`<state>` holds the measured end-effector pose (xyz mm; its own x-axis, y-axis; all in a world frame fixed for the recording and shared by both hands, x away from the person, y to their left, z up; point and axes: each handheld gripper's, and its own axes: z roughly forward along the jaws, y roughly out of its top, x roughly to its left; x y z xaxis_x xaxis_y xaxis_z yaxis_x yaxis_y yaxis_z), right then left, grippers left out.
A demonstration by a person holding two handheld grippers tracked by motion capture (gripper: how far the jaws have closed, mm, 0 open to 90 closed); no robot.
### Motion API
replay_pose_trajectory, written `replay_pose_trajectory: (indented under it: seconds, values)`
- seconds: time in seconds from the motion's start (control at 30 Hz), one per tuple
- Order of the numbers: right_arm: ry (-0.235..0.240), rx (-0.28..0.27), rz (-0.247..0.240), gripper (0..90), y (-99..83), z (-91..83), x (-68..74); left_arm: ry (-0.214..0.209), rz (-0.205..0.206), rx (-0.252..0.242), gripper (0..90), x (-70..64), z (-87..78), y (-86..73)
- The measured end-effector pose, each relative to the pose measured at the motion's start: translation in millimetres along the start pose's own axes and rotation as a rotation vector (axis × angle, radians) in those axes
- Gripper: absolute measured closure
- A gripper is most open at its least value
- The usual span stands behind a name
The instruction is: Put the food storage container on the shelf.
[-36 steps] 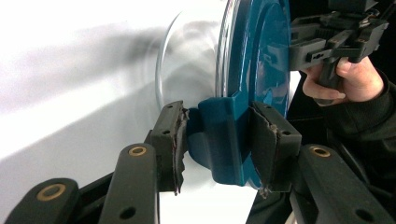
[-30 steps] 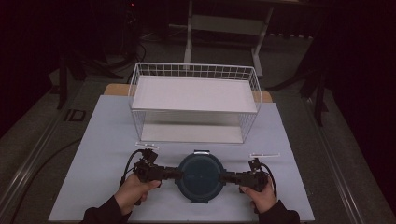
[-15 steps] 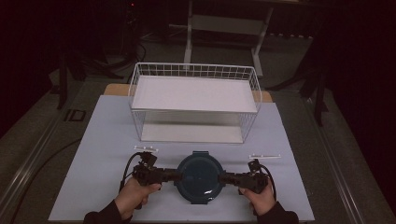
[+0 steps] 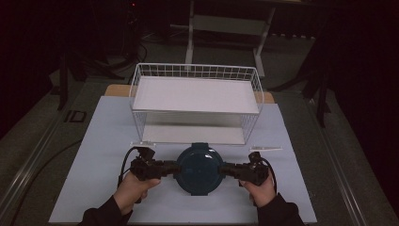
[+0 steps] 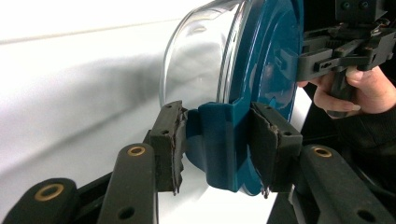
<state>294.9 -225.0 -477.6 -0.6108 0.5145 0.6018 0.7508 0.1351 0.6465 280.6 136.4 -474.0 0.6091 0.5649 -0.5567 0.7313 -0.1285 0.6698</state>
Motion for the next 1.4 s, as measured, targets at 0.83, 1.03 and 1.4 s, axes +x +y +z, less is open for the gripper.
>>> replay_pose_trajectory:
  seconds: [0.83, 1.03, 1.4]
  values:
    - [-0.036, -0.061, -0.086, 55.3, 54.3, 27.7, -32.8, 0.017, 0.031, -0.065, 57.0, 50.6, 13.8, 42.6]
    - [-0.062, -0.061, -0.076, 55.1, 58.5, 38.5, -44.6, 0.028, 0.025, -0.077, 56.9, 66.0, 22.5, 45.4]
    - [-0.112, -0.072, -0.083, 54.9, 65.4, 47.9, -59.1, 0.052, 0.049, -0.104, 56.5, 80.5, 35.6, 51.4]
